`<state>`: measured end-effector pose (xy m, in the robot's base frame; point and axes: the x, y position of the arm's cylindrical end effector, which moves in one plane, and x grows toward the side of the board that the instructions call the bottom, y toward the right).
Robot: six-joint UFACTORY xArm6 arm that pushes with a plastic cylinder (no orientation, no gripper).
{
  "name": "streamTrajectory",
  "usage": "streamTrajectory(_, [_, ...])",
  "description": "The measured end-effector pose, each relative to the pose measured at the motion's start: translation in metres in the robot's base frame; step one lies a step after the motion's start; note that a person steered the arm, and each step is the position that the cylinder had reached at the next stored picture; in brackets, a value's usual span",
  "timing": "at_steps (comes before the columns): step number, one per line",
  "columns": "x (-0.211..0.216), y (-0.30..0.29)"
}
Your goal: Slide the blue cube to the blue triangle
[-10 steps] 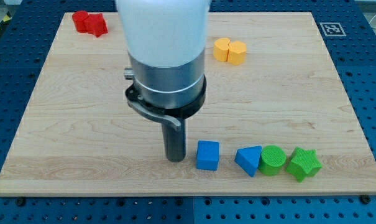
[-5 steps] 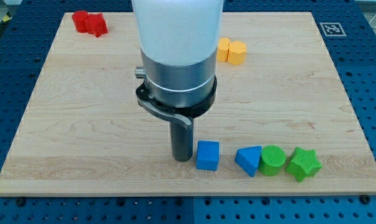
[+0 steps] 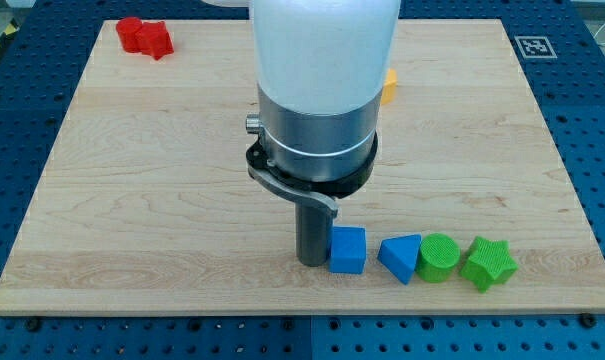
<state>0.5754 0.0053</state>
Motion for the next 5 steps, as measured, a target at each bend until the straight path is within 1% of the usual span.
streamTrajectory(5, [0.0, 0.0063])
